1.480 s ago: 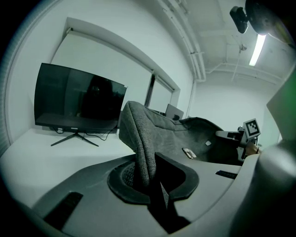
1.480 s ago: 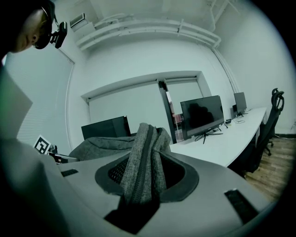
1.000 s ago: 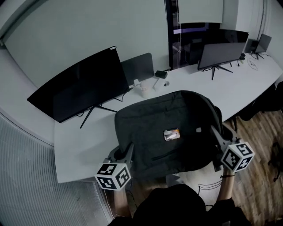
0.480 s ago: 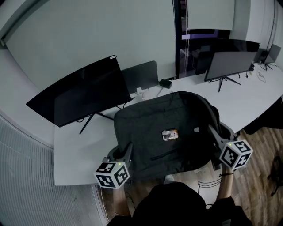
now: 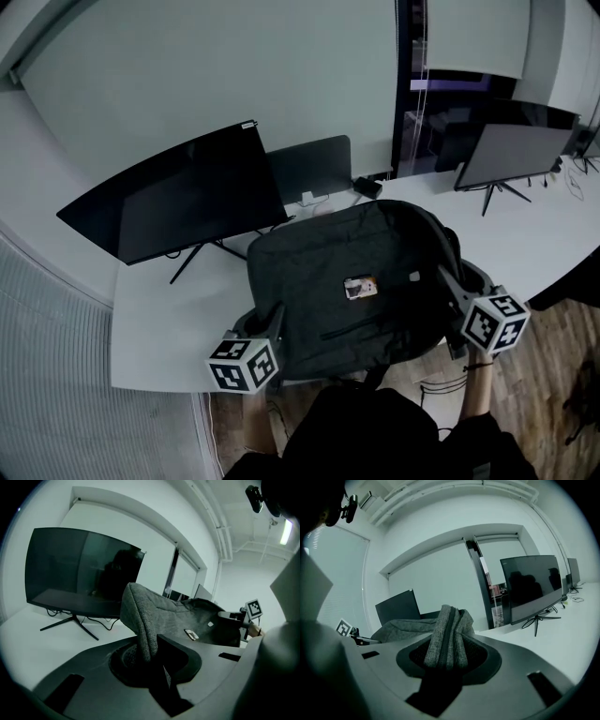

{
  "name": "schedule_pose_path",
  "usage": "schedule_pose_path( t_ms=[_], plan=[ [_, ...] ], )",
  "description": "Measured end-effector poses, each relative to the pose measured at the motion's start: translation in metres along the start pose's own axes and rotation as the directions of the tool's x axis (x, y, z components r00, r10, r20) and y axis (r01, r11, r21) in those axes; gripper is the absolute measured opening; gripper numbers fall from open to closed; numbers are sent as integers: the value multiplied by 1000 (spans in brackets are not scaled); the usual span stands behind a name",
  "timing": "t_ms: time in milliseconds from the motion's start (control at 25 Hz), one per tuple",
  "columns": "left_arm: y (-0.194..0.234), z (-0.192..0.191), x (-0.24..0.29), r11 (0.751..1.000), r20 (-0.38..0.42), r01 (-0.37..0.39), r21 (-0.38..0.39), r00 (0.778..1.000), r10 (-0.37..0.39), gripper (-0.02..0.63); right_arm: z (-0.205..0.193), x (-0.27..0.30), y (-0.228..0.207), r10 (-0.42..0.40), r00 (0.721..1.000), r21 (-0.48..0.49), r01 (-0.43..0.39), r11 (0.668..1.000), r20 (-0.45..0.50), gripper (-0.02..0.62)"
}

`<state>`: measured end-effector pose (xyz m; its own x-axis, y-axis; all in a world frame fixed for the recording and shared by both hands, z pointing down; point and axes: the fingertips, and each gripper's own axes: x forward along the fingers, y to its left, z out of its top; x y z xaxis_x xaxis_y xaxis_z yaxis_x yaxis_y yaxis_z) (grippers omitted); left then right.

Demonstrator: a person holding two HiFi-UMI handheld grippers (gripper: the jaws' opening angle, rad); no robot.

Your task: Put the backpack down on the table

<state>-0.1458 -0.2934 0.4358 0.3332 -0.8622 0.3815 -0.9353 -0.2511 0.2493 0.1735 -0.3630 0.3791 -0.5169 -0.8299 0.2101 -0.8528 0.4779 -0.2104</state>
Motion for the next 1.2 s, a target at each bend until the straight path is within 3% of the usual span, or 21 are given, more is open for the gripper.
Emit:
schedule_pose_path(
  t_ms=[280,600,960,1200],
  plan=[
    [15,-11,26,999,-35,-20,-26,999,19,55,-16,30,-15,11,999,16,-10,1000,-40,133],
    [34,-33,60,999,-135,-28,-24,991,24,55,-46,67,-31,3,993,50,3,999,-116,133],
    [45,-62,80,997,-203,-46,-68,979,32,55,-72,86,-41,-7,982,51,17,999,-187,133],
    [48,-70,87,997,-242,-53,-53,969,38,57,-84,94,-49,-2,975,72,19,997,-222,133]
  ],
)
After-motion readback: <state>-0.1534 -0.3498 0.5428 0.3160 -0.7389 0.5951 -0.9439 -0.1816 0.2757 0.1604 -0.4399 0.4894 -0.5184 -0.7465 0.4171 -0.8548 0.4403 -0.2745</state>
